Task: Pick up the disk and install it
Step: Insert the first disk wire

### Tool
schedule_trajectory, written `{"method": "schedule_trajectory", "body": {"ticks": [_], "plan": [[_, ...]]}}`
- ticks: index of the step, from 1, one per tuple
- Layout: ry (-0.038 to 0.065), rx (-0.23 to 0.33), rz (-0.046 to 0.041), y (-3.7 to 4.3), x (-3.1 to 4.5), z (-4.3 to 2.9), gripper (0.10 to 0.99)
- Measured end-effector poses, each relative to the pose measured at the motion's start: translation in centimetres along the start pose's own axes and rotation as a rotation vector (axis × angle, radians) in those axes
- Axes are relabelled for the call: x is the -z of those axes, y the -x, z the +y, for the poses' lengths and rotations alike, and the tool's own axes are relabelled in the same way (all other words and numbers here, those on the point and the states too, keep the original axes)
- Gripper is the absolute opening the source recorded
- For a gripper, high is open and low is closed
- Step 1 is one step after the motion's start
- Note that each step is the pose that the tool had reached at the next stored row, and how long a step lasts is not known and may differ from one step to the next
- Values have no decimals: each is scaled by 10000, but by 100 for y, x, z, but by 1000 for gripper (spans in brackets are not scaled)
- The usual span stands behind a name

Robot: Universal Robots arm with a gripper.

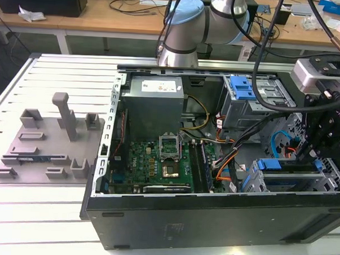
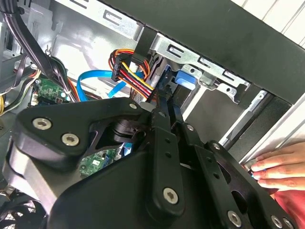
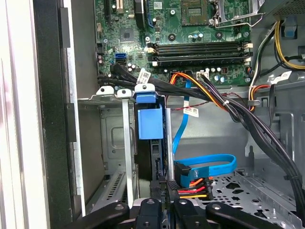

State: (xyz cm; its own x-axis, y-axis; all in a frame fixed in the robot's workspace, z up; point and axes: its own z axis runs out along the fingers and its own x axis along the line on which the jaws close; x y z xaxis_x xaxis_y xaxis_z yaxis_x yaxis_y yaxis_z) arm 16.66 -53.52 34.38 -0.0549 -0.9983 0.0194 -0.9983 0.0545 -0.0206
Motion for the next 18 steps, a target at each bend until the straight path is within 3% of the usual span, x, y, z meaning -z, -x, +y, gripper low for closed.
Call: {"method": "schedule_trajectory", "body": {"ticks": [18], "plan": [[0, -1, 2, -18, 15, 2, 169]]}}
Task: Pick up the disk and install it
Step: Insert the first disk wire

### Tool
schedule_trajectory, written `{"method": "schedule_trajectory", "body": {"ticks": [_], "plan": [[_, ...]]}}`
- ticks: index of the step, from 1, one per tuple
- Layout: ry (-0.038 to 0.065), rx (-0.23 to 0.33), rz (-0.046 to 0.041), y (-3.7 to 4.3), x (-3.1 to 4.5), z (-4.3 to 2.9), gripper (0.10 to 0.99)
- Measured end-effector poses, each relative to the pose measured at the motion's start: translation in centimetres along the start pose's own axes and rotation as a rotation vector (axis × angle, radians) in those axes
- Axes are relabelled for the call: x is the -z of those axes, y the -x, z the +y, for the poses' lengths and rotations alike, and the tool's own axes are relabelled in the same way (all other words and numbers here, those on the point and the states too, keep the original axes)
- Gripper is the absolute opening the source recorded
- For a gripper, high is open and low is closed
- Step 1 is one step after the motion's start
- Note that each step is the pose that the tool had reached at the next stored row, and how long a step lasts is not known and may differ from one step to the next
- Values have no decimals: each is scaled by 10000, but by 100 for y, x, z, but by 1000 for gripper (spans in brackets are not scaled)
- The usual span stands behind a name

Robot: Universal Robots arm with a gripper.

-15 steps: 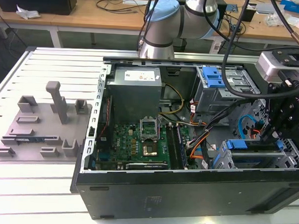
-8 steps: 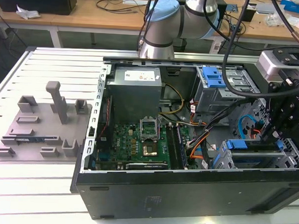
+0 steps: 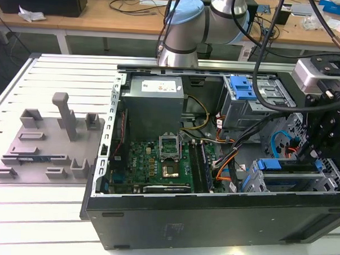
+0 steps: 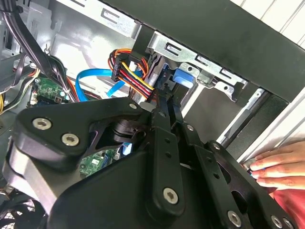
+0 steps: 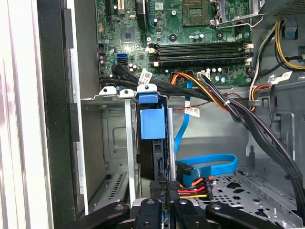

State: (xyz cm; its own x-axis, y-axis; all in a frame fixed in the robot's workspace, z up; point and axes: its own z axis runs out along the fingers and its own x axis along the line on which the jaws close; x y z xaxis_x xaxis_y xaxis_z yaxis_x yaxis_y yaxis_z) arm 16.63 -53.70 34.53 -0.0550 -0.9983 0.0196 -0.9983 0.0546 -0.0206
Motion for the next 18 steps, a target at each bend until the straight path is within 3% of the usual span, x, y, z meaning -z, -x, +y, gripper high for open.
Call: {"method": "schedule_trajectory", "body": {"ticks": [15, 18], "plan": [[0, 1, 1, 1, -43, 2, 169], [0, 0, 0, 30, -43, 4, 169]]}}
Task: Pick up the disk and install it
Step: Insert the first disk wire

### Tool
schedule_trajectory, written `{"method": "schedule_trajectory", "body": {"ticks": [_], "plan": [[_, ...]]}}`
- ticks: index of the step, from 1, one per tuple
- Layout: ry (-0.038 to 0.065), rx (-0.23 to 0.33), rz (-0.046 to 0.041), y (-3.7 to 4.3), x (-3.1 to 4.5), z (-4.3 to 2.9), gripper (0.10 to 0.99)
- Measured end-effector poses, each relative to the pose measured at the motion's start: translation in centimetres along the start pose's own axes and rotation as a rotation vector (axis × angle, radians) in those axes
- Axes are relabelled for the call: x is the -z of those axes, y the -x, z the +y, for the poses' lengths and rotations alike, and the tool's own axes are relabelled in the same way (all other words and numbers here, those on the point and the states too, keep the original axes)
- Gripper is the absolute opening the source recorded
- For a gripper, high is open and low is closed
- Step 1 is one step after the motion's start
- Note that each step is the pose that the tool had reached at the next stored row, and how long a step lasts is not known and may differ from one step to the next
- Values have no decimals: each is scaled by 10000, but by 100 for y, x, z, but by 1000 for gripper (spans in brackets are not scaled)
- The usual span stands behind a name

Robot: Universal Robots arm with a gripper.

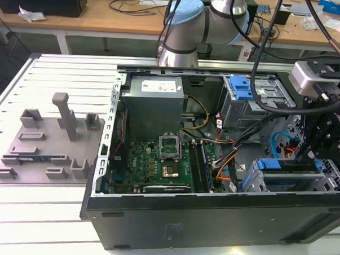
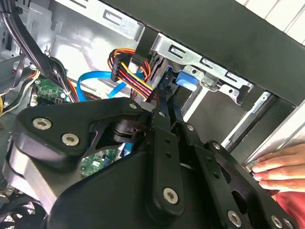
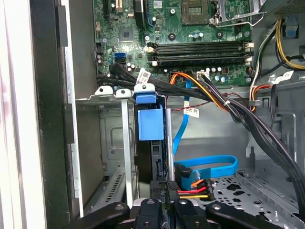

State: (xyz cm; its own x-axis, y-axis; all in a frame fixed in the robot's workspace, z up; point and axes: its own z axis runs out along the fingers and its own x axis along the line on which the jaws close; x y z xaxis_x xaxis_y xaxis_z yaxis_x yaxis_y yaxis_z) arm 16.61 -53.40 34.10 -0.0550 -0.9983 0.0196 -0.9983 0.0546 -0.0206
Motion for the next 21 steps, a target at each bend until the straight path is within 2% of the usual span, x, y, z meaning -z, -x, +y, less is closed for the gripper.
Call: {"method": "schedule_trajectory", "body": {"ticks": [8, 18, 20, 21], "plan": [[0, 0, 2, 4, -4, 0, 169], [0, 2, 1, 5, -44, 1, 169], [1, 1, -9, 5, -36, 1, 169], [2, 0, -17, 4, 0, 1, 169]]}}
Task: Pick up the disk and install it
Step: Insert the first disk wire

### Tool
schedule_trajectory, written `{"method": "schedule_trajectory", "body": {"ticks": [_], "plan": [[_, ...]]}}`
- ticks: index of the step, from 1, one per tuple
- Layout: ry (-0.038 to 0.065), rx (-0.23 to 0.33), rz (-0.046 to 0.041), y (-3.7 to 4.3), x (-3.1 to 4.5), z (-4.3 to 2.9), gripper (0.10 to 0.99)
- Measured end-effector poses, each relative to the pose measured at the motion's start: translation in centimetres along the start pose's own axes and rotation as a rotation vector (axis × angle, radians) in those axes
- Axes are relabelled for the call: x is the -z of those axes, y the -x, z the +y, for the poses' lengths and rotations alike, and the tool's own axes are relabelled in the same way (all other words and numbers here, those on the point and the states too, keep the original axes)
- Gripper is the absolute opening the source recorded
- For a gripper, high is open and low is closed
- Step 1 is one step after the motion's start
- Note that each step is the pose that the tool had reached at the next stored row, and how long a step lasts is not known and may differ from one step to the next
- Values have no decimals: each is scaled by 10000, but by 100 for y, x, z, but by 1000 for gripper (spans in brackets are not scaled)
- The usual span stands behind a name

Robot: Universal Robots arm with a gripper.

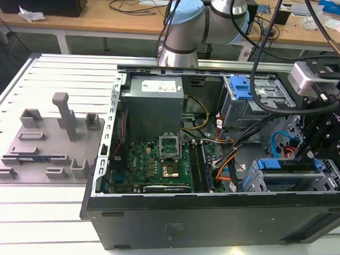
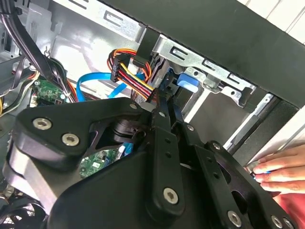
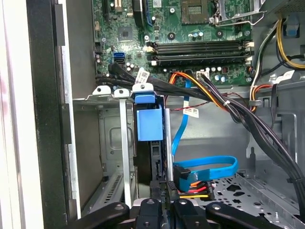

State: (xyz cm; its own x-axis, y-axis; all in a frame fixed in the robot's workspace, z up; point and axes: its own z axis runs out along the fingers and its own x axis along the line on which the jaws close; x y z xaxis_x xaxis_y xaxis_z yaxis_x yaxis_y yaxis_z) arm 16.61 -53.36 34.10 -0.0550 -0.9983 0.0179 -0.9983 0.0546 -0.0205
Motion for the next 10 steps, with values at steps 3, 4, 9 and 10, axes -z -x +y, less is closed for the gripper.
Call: {"method": "schedule_trajectory", "body": {"ticks": [3, 4, 9, 10], "plan": [[-2, 0, 22, 3, 104, -2, 180], [-3, 0, 32, 6, 135, -2, 302], [-3, 1, 36, 8, 146, -3, 302], [-3, 1, 37, 8, 146, -3, 302]]}}
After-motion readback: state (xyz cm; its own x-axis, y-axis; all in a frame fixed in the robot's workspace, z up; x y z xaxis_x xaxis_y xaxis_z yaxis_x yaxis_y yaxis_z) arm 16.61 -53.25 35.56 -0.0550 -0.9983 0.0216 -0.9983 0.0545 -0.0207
